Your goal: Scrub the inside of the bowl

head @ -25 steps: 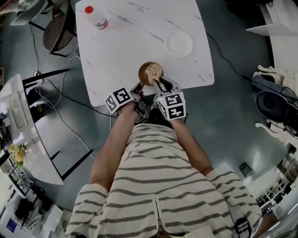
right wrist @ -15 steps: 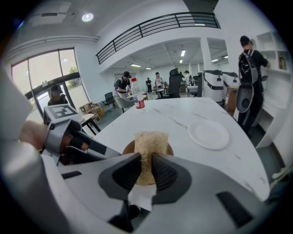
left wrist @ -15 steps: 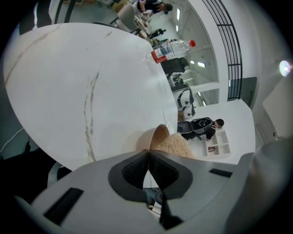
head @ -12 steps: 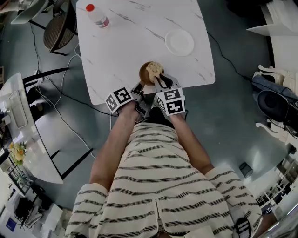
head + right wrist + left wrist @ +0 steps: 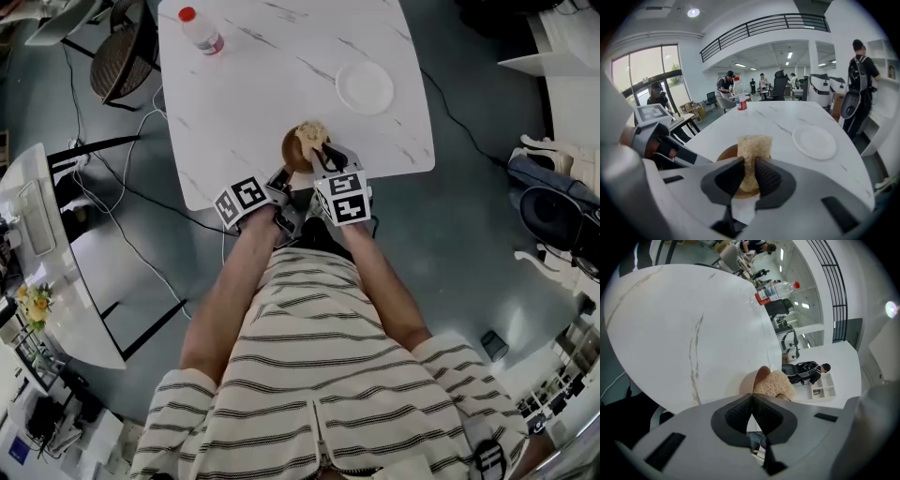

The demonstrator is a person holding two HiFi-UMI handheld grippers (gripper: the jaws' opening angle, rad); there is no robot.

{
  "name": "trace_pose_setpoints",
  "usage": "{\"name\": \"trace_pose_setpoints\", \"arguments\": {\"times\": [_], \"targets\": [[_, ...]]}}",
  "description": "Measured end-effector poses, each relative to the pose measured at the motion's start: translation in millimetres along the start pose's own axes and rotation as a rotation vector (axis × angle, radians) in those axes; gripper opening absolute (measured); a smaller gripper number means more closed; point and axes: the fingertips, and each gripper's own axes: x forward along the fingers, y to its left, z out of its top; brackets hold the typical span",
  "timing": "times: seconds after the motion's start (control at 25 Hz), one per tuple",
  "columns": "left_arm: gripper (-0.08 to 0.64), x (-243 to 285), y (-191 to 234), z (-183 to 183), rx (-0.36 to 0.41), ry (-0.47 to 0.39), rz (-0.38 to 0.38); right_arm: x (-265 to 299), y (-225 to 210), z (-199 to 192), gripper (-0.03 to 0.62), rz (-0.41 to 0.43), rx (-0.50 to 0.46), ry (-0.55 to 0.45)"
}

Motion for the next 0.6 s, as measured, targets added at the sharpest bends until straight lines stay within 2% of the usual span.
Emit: {"name": "trace_pose_setpoints", "arguments": {"times": [0.6], "targets": [[0.008,-2.6,0.6,-1.7,-0.010,0.009,-0.007,12.7,23.7,12.6,0.071,0.058,-0.004,-0.023]]}}
